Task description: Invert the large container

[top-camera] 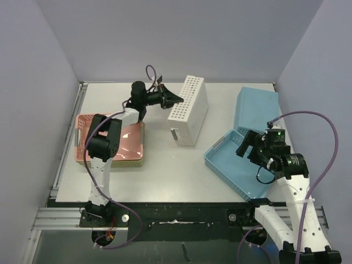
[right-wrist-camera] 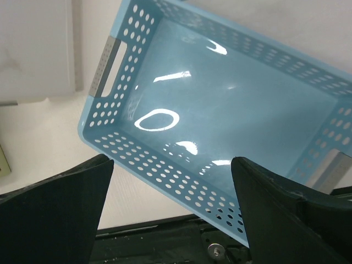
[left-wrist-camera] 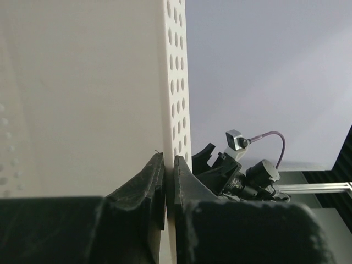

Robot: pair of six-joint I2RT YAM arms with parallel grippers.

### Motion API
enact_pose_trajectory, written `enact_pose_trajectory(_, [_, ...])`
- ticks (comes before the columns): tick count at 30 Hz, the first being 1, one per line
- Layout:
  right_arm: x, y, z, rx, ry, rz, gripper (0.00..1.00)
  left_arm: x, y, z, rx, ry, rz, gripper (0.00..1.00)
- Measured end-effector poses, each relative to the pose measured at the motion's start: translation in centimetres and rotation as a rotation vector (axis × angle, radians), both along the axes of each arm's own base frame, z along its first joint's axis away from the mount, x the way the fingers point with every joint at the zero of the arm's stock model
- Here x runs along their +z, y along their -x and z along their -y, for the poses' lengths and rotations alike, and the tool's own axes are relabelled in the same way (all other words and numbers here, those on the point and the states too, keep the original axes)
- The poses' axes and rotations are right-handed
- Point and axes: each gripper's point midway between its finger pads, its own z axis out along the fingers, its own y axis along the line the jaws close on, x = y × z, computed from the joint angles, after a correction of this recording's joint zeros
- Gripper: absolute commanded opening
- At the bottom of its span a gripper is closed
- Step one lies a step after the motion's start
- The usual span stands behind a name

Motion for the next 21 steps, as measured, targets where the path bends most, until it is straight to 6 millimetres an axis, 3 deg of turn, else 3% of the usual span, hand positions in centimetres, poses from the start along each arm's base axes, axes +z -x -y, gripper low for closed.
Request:
enact_pose_trajectory(4, [-0.7, 0.1, -1.2, 0.077, -0.034, -0.023, 0.94, -0.7, -1.7, -3.9, 0.050, -0.076, 0.030, 0.32])
enact_pose_trajectory(8, [-1.7, 0.0, -2.8, 0.170, -0.078, -0.059, 0.95, -2.7, -3.5, -6.6, 0.097, -0.225, 0.036, 0.42])
enact_pose_trajectory(14, [-5.4, 1.3, -7.1, 0.369, -0.137, -0.199, 0.98, -2.9, -6.2, -7.9, 0.140, -0.521, 0.148, 0.52])
enact_pose_trajectory(17, [-7.6, 2.7, -8.8, 0.441, -0.138, -0.284, 0.98, -2.3, -6.8, -8.8, 0.156, -0.659, 0.213, 0.66])
enact_pose_trajectory(21, [-9.5, 3.4, -9.5, 0.468, -0.098, -0.351, 0.86, -1.9, -7.2, -10.4, 0.186, -0.804, 0.272, 0.76])
